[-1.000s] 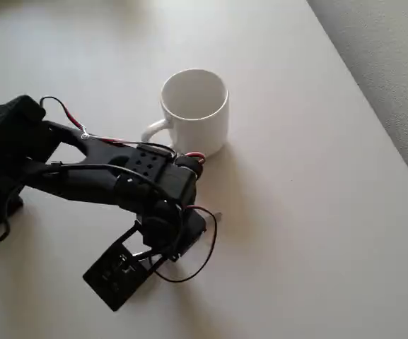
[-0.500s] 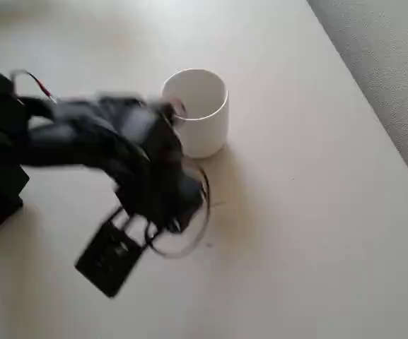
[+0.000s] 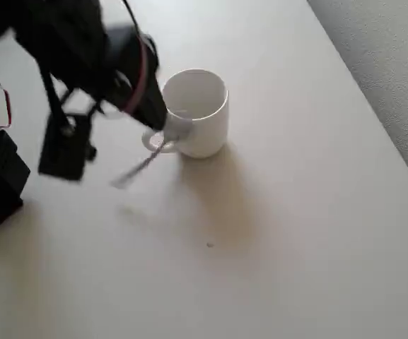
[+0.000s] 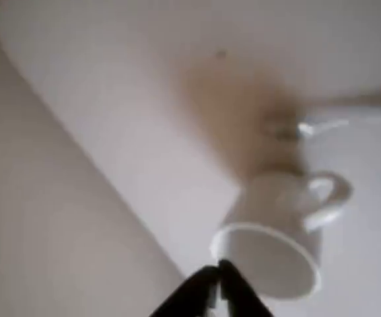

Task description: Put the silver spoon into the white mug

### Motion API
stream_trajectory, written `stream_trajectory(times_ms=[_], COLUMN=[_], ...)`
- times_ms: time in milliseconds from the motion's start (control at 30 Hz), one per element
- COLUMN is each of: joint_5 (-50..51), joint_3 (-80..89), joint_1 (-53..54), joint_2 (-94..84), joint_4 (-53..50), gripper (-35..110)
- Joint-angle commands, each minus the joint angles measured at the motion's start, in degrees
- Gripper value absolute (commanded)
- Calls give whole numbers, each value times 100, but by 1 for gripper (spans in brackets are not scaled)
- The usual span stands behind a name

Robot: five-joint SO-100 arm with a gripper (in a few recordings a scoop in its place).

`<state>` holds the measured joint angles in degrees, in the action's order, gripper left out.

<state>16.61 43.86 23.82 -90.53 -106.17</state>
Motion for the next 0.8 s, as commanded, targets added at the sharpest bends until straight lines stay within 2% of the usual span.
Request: stream_trajectory(times_ms=[0, 300, 367, 500, 600, 767], joint_5=[-35, -246, -1477, -2698, -3296, -4008], joint_3=[62, 1213, 1564, 2136, 2188, 2188], joint_1=[-272, -404, -422, -44, 308, 686], joint_2=[-756, -729, -264, 835, 1626, 2312], joint_4=[-9, 18, 18, 26, 132, 264], gripper=[-2, 0, 3, 22, 27, 27])
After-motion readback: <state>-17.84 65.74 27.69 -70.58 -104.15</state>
